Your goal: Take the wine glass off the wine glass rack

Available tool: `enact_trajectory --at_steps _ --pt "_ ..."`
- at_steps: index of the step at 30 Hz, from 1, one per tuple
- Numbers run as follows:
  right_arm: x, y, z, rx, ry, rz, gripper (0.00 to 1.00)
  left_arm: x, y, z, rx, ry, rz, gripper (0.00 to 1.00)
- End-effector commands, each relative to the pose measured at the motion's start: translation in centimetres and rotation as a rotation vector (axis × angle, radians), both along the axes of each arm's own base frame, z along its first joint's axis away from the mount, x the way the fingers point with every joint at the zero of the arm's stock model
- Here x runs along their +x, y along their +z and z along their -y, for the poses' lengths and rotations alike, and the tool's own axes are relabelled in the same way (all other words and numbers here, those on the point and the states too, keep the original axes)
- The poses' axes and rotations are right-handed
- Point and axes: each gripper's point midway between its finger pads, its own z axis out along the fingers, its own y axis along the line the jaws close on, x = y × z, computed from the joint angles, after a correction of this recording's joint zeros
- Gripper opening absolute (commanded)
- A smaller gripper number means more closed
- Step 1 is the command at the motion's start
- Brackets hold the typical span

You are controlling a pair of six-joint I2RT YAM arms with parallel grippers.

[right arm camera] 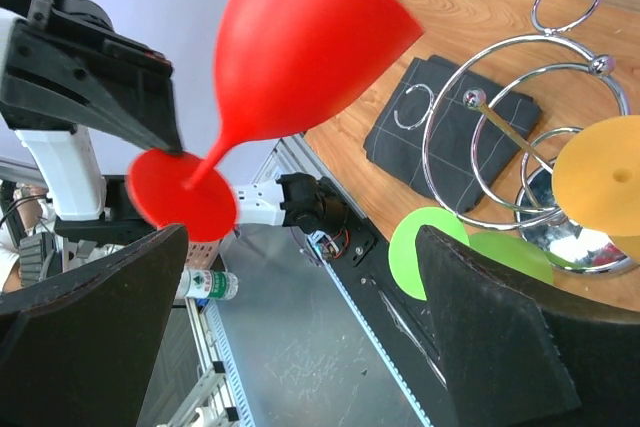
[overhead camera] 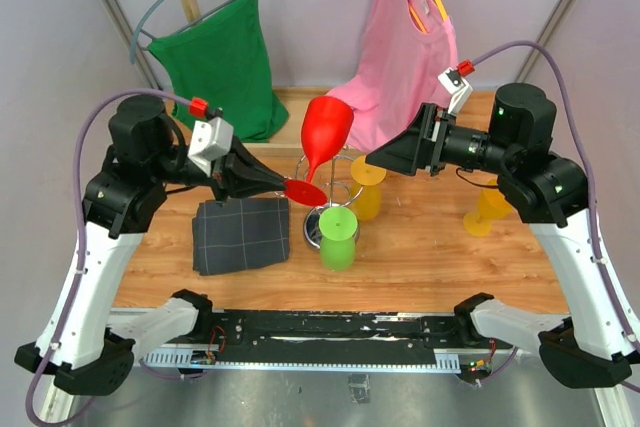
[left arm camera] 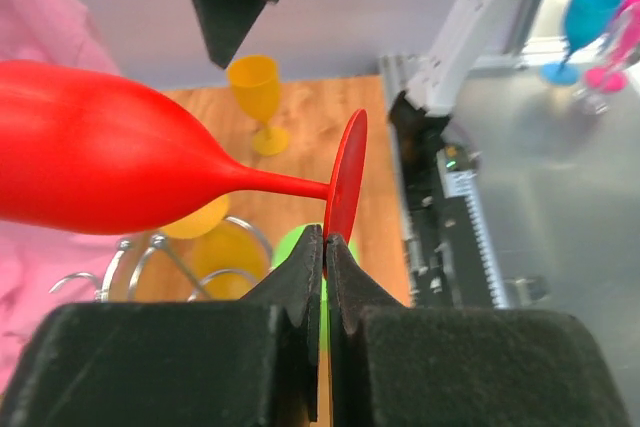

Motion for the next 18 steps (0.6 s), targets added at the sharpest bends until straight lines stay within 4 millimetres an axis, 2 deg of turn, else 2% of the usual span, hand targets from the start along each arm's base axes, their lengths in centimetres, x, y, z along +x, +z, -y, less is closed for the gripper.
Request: enact_trajectory --at_steps 1,5,9,13,18 --pt "-0.4 1.6 0.3 -0.009 -0.011 0.056 0.99 3.5 -2.2 0.9 0.077 0.115 0.329 0.00" --pt "-0.2 2.5 1.2 -0.054 -0.052 0.084 0.99 3.2 -4.6 1.4 0.171 0.096 0.546 0.00" --pt "0.0 2.6 1.8 -0.115 -0.068 0.076 0.99 2.1 -7.3 1.4 0.251 0.011 0.731 0.00" --pt "-0.3 1.9 1.4 -0.146 -0.025 0.026 0.99 0.5 -8.2 1.0 0.260 -0.071 0.862 0.00" --pt "-1.2 0.5 1.3 -0.189 0.035 -0.036 0.99 -1.5 -9.2 0.4 0.273 -0.168 0.908 0.00"
